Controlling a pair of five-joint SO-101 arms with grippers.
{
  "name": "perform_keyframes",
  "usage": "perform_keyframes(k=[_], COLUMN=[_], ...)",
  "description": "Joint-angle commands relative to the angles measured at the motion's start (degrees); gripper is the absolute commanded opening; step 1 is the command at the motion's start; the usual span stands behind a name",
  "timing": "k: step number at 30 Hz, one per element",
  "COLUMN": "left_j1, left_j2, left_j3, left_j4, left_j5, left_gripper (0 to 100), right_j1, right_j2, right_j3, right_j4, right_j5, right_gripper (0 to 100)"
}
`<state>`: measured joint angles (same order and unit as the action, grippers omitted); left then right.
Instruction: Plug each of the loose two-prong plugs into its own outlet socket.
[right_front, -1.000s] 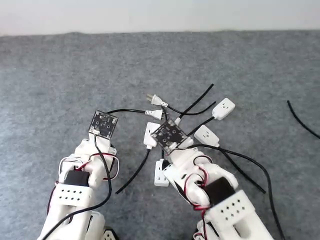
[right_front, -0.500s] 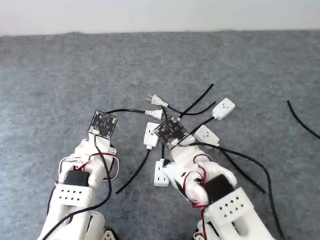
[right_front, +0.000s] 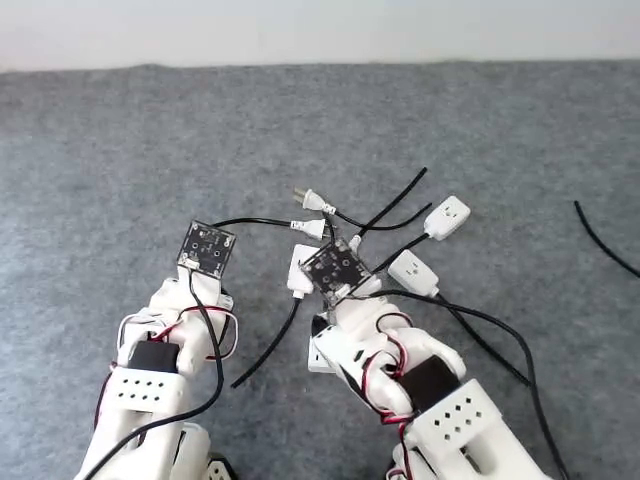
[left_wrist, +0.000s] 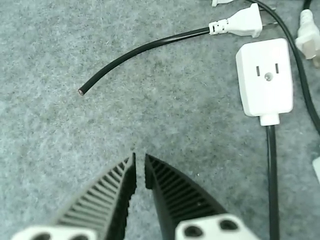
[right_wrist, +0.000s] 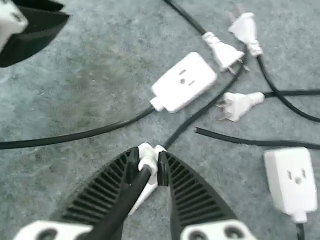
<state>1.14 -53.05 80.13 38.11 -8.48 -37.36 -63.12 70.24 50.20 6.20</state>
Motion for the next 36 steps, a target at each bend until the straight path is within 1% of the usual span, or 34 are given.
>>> perform_keyframes(k=[1,10,17,19,24,30,36], left_j1=[0.2,0.2,0.2,0.2,0.2,0.2,0.2], left_j2=[-0.6,-0.6,-0.6,-0.6,-0.6,-0.6,-0.6], left_j3=[-0.3,-0.3,-0.3,-0.3,-0.3,-0.3,-0.3], left_j4=[-1.4,-1.4,-1.4,-1.4,-1.4,-1.4,-1.4], left_j5=[0.2,0.3,0.3,0.3,0.3,0.3,0.3], left_gripper=[3,3,3,3,3,3,3], right_j1=[-1.4,-1.1,-1.0,-0.9,0.5,0.0,-3.0], right_j2=[1.9,6.8,6.9,6.9,6.9,6.9,7.0], right_j3=[-1.6,-3.1,-1.8,-1.5,-1.0,0.1,1.8], right_j4=[-2.2,-1.6,-1.7,-1.7,-1.7,-1.9,-1.7], right_j5=[-0.4,0.6,2.3,4.0,4.7,4.7,4.5], right_gripper=[0.9,0.9,0.9,0.9,0.9,0.9,0.9])
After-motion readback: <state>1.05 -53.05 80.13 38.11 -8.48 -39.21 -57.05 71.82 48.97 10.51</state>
